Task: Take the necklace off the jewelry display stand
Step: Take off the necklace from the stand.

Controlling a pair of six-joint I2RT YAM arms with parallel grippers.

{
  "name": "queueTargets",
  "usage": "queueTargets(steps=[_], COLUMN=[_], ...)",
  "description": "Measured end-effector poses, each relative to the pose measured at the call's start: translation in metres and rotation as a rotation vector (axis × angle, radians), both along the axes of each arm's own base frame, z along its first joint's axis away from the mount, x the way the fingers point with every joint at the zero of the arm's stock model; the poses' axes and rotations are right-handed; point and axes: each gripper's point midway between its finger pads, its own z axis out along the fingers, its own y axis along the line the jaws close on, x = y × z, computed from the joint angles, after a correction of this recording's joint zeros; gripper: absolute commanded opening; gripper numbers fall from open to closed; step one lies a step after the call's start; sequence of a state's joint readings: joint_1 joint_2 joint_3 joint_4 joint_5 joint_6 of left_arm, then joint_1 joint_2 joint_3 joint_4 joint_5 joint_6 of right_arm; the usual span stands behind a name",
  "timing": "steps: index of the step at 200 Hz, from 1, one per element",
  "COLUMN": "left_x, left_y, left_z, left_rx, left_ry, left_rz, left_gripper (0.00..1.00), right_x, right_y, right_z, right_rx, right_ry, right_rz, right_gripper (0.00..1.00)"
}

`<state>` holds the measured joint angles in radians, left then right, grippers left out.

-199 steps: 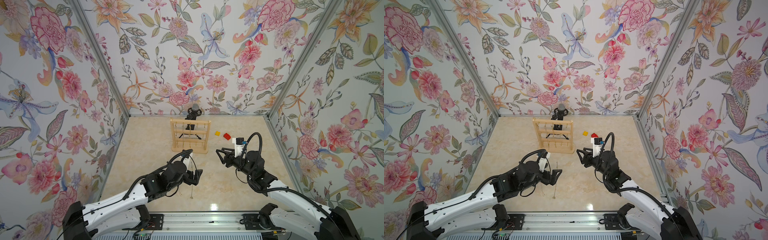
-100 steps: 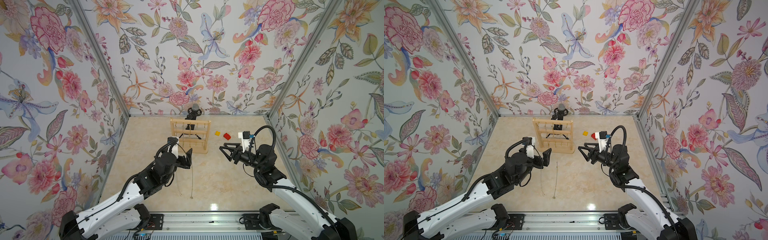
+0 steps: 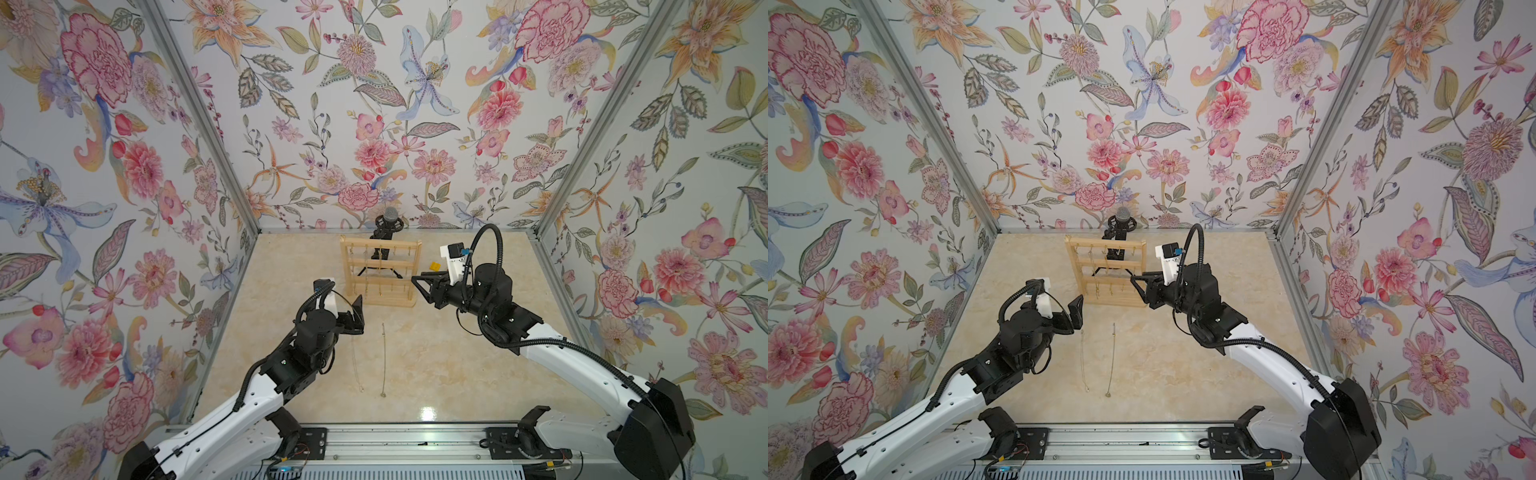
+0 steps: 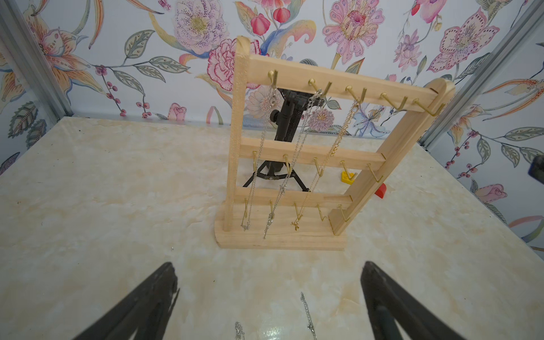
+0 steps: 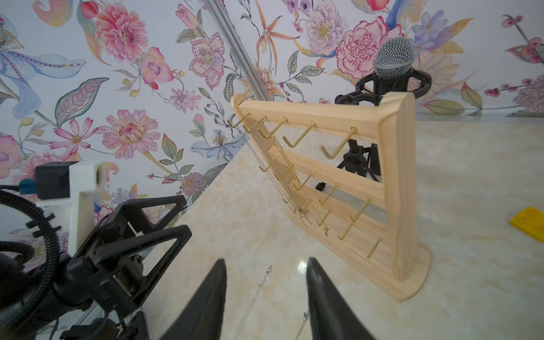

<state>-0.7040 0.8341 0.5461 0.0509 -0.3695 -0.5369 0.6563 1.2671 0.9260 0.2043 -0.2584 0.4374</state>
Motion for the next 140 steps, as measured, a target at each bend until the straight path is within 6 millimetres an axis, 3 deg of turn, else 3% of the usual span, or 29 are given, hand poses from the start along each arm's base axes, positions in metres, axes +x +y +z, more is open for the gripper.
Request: queueTargets(steps=[57, 99, 140], left_x=[-0.008, -0.011, -0.015], left_y=[0.007, 0.006, 0.007], left_z=[-0.042, -0.05, -0.052], left_rx=[0.012, -0.009, -0.03], left_ry=[0.027, 0.006, -0.017], left_rz=[-0.015, -0.036, -0.045], left_gripper=[0.99, 0.99, 0.99], right_x=[0.028, 0.046, 0.062], right_y=[0.056, 0.082, 0.089], right_z=[-0.01, -0.016, -0.028], right_rx=[-0.072, -0.108, -0.151], right_ry=[0.012, 0.008, 0.013], right_rz=[-0.049, -0.104, -0.169], right_gripper=[0.41, 0.39, 0.37])
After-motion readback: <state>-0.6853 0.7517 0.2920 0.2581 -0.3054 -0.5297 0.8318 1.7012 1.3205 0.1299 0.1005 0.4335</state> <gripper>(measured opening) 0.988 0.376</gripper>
